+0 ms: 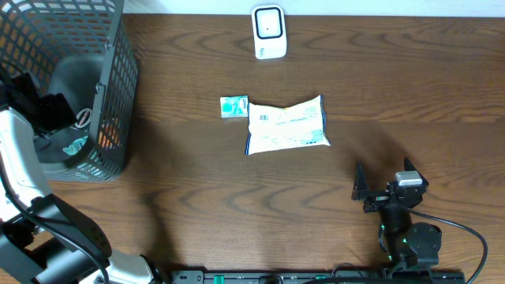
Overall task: Scan the item barcode
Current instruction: 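Reach the left gripper back into the basket for another item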
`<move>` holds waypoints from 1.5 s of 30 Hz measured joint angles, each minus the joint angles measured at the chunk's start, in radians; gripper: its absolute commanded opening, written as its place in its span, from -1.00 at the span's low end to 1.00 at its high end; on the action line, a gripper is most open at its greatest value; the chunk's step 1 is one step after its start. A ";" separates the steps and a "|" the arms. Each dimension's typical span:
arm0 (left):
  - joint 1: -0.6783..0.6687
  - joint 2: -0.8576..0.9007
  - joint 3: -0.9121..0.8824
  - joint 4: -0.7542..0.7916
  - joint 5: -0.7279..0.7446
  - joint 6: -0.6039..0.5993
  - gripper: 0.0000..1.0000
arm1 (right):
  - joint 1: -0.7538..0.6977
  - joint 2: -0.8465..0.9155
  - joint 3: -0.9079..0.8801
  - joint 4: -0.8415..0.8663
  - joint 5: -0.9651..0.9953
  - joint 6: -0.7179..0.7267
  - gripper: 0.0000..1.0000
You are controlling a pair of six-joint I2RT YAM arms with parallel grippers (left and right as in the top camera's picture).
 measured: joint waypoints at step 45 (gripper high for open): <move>0.047 0.245 -0.092 -0.023 0.051 -0.013 -0.28 | 0.000 0.000 0.000 0.000 0.000 0.000 0.98</move>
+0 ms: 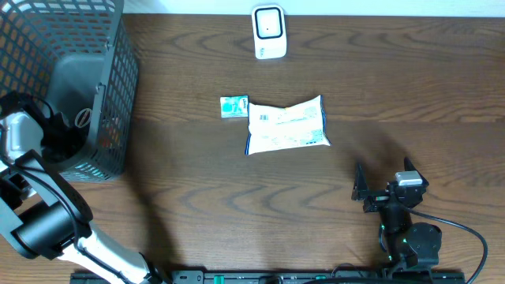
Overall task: Scan the item barcode
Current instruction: 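Reach the left gripper back into the basket for another item, then grasp the green wipes bag and carry it to the scanner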
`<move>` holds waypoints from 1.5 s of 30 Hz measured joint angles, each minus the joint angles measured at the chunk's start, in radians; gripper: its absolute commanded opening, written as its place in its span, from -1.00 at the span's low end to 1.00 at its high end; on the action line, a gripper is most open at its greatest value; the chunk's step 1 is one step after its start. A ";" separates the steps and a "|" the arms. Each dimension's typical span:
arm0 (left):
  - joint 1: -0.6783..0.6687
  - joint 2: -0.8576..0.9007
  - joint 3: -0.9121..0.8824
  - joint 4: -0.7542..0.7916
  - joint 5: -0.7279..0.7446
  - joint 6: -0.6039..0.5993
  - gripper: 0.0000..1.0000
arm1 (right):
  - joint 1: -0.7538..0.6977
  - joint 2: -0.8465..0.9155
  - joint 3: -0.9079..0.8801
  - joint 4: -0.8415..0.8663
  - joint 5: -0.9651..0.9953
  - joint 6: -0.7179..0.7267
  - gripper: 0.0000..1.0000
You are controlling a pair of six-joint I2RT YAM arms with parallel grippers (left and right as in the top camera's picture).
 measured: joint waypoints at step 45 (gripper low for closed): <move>-0.843 -0.352 0.136 0.312 0.259 -0.349 -0.40 | 0.000 0.000 0.000 0.000 0.000 0.000 0.98</move>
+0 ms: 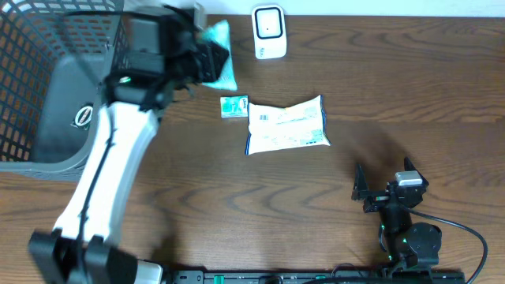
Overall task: Scan the item barcode
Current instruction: 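Grasp the green wipes bag and carry it to the scanner, then present the wipes bag barcode to the scanner and release it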
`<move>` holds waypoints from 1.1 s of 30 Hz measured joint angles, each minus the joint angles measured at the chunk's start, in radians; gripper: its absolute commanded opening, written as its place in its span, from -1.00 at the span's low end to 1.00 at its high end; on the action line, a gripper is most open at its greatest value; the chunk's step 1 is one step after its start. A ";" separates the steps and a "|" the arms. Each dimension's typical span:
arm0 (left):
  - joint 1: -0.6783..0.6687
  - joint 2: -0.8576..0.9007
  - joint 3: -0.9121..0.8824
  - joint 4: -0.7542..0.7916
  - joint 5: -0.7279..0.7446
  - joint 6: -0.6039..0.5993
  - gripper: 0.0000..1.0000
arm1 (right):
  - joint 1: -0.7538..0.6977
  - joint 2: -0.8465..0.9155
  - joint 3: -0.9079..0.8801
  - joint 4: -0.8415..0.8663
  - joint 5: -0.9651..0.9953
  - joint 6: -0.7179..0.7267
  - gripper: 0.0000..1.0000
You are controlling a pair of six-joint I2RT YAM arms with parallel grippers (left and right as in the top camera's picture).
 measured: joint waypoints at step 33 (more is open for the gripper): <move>-0.166 0.477 0.000 -0.192 -0.173 -0.252 -0.14 | 0.000 0.000 0.000 0.000 0.000 0.000 0.99</move>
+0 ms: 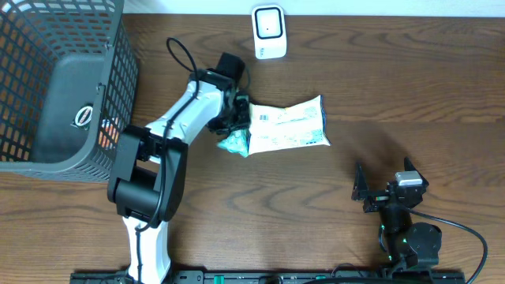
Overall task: Scan the item barcode
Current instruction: 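Present the wipes bag barcode to the scanner and release it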
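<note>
The white scanner [268, 32] stands at the table's far edge. My left gripper [235, 130] reaches down from the far side, shut on the top edge of a teal packet [233, 144]. That packet sits at the left end of a white printed packet [287, 125]. The left gripper covers the spot just above the white packet's left corner. My right gripper [359, 188] rests near the front right of the table, open and with nothing in it.
A grey wire basket [125, 55] fills the far left corner, with a ringed item [83, 118] and something orange [103, 136] inside. The left arm [170, 126] stretches across the table between the basket and the packets.
The left gripper held the teal packet up beside the scanner. Now it is lower and nearer, with the packet down at the white packet's left end. The right arm has not moved.
First the left gripper was down inside the basket, and it was still there at the second moment. Then it held a teal packet up next to the scanner. Now the packet is down beside the white packet, over where a small teal box lay.
</note>
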`<move>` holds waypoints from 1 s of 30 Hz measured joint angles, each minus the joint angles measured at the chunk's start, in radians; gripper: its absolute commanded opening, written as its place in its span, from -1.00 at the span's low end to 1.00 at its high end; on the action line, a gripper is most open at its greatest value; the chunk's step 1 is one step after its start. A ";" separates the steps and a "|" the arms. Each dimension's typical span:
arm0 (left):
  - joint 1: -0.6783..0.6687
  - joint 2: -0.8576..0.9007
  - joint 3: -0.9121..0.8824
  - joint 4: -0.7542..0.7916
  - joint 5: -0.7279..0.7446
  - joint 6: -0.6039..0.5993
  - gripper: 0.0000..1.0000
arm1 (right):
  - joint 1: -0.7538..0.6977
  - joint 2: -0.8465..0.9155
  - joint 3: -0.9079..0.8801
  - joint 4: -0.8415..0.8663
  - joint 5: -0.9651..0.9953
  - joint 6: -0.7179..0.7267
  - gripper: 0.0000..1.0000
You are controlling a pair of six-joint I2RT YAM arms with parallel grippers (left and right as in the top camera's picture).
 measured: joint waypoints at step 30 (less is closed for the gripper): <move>0.337 -0.581 0.201 0.321 -0.333 0.259 0.58 | 0.000 0.000 0.000 0.000 0.000 0.000 0.99</move>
